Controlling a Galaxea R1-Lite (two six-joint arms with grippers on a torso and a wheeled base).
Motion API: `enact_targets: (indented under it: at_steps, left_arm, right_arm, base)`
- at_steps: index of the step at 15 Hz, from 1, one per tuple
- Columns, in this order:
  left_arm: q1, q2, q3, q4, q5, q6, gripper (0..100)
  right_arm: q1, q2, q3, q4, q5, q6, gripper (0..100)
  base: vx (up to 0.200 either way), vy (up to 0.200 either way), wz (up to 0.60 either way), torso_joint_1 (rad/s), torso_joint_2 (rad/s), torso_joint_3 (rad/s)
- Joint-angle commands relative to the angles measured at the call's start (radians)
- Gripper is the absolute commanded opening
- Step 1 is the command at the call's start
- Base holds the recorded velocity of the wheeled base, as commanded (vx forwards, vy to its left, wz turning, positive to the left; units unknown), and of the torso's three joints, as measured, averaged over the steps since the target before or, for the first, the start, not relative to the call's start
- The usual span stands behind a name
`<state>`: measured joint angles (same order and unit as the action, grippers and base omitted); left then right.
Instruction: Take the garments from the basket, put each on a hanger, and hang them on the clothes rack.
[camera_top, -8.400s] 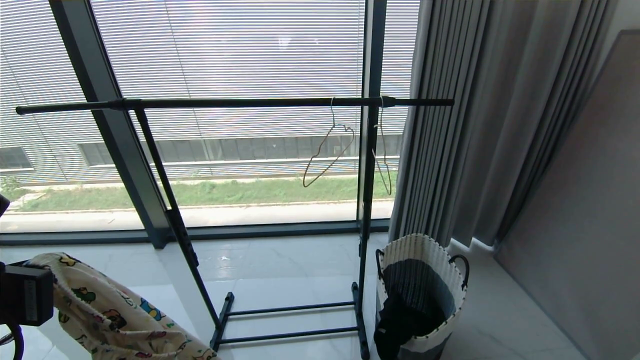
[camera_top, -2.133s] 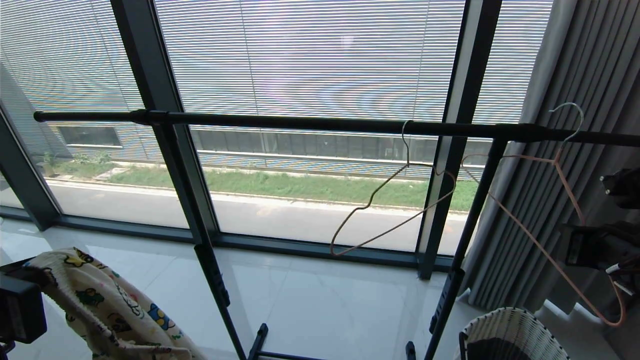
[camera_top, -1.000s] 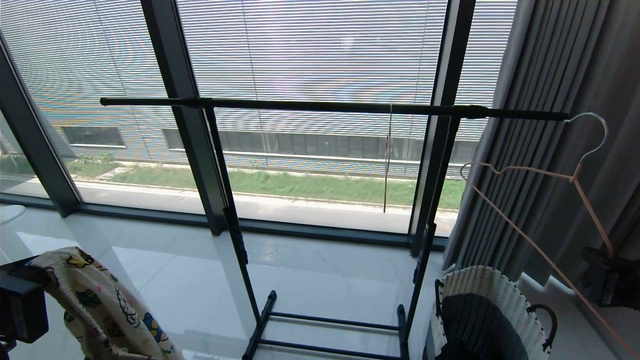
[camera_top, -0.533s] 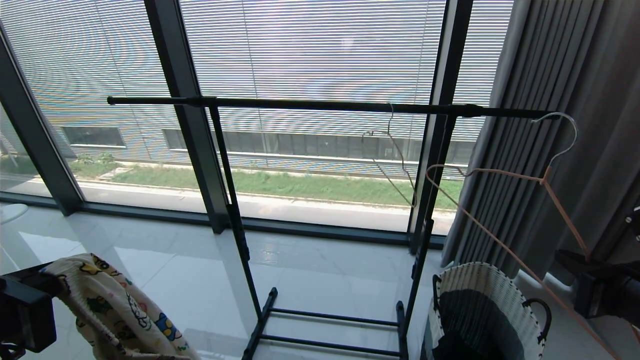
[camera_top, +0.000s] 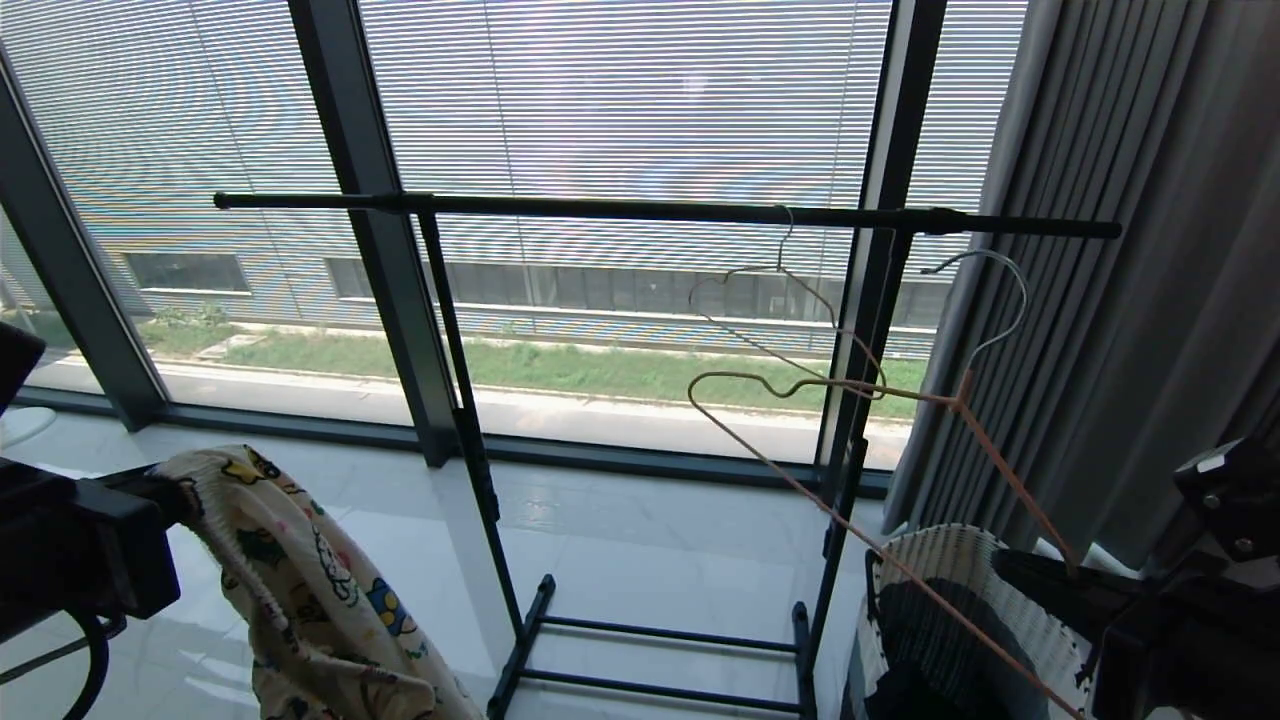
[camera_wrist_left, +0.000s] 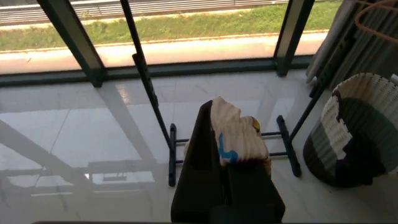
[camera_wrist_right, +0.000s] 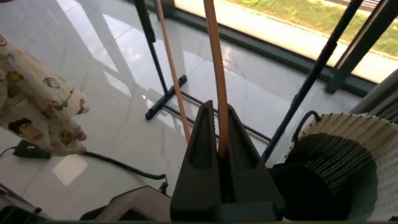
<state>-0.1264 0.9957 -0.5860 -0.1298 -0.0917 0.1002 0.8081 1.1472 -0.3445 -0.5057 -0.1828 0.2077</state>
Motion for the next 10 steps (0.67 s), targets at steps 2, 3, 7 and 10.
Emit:
enact_targets:
  at_steps: [2,3,7,10]
  left_arm:
    - [-0.024,0.124,-0.086,-0.013,0.006,-0.059,0]
    - [-0.044,0.176,-0.132,-0.03,0.024,-0.105,0]
    - [-0.153,0.327,-0.179,-0.123,0.181,-0.171,0]
    - [-0.236,0.402,-0.209,-0.179,0.256,-0.228,0]
  right_arm:
    - [0.158,0.048,-0.004,-0.005,0.005,0.068,0]
    - [0.221,0.058,-0.005,-0.007,0.005,0.096,0]
    - [0.349,0.077,-0.005,-0.043,0.005,0.105,0]
    - [0.396,0.109,-0.034,-0.053,0.005,0.101,0]
  base:
    - [0.0,0.0,0.0,0.0,0.0,0.0]
    - [0.0,0.0,0.0,0.0,0.0,0.0]
    - [0.0,0.0,0.0,0.0,0.0,0.0]
    - [0.0,0.0,0.0,0.0,0.0,0.0]
